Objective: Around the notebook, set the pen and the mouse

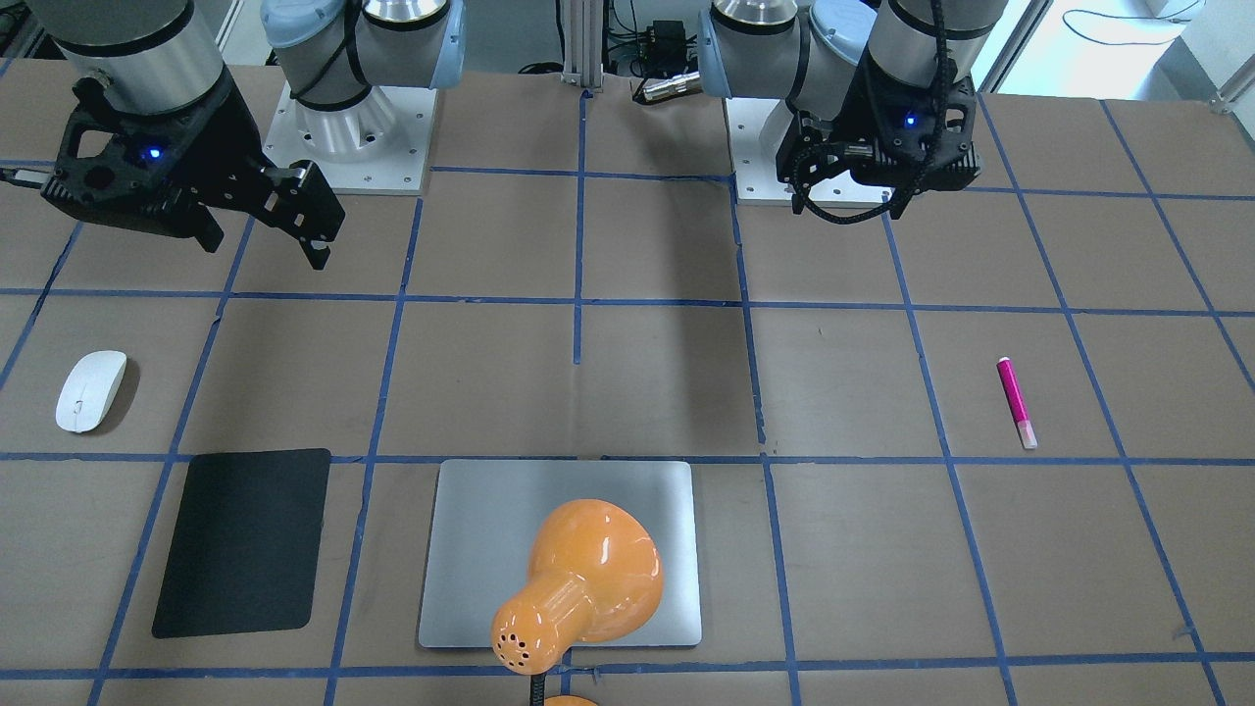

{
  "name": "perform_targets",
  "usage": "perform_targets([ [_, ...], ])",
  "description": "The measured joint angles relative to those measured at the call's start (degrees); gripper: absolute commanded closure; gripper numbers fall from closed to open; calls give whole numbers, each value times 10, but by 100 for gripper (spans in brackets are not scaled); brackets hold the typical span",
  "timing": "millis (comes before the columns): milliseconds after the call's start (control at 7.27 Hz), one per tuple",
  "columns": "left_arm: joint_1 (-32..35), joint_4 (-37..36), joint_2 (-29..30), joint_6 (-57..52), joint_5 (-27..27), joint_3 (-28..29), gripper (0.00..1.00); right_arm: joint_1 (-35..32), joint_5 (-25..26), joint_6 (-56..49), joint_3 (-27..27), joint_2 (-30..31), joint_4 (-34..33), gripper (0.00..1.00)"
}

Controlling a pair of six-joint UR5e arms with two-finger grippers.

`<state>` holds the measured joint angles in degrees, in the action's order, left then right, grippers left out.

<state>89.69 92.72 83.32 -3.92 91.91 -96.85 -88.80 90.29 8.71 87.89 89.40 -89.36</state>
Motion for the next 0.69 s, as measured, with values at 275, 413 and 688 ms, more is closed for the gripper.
perform_targets([
  [275, 0, -3, 5, 1, -2, -2, 0, 0, 1, 0, -1, 0, 1, 0],
  [413, 0, -5, 5, 1, -3, -4, 0, 0, 1, 0, -1, 0, 2, 0],
  [688, 0, -5, 5, -2, -3, -10, 0, 0, 2, 0, -1, 0, 3, 0],
])
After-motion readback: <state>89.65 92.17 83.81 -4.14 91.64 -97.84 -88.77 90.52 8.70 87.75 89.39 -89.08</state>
